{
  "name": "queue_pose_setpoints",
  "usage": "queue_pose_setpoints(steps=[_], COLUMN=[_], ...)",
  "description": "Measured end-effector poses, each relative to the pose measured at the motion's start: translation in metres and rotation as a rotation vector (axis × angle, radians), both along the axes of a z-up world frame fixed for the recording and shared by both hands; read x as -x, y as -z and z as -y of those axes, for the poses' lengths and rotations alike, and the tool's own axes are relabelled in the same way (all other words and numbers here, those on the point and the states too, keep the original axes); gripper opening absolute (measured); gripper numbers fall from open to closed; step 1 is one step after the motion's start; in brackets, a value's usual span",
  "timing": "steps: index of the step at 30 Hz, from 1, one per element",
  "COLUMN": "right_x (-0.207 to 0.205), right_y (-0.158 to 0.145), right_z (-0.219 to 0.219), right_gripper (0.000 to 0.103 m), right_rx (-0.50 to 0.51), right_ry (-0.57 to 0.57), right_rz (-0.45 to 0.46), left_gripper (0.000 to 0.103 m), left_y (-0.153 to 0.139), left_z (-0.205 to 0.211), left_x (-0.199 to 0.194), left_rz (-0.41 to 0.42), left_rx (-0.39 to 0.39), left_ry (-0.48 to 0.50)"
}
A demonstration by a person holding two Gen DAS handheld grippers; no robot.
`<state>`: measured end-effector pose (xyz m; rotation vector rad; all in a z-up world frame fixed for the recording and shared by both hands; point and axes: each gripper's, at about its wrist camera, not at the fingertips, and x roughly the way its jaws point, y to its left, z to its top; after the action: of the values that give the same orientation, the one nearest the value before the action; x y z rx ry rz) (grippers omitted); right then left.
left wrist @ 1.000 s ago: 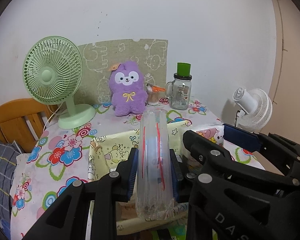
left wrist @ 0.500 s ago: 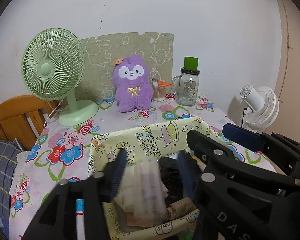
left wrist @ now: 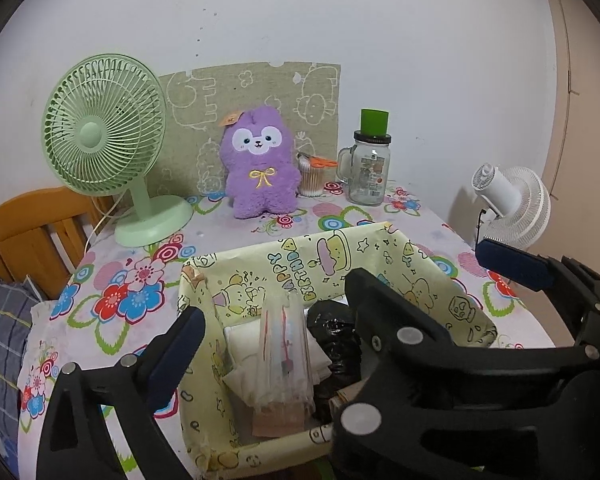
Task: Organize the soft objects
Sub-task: 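Withdraw both open grippers from the box toward the grey pouch and green tissue pack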
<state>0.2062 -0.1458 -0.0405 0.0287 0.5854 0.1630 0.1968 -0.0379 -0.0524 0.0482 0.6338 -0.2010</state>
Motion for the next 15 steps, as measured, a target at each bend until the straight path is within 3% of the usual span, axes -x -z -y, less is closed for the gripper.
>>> queue_pose_setpoints(steps=[15], right_x=[0.037], right_y=[-0.018], right_z=[0.003], right_gripper=[0.102], right_rx=[0.022], right_ry=[0.031], right_rz=[0.033], left_gripper=[0.103], left_y=[-0.017], left_z=[0.002], left_x=[0.033], left_rz=[0.004], left_rx=[0.007], left_ry=[-0.001])
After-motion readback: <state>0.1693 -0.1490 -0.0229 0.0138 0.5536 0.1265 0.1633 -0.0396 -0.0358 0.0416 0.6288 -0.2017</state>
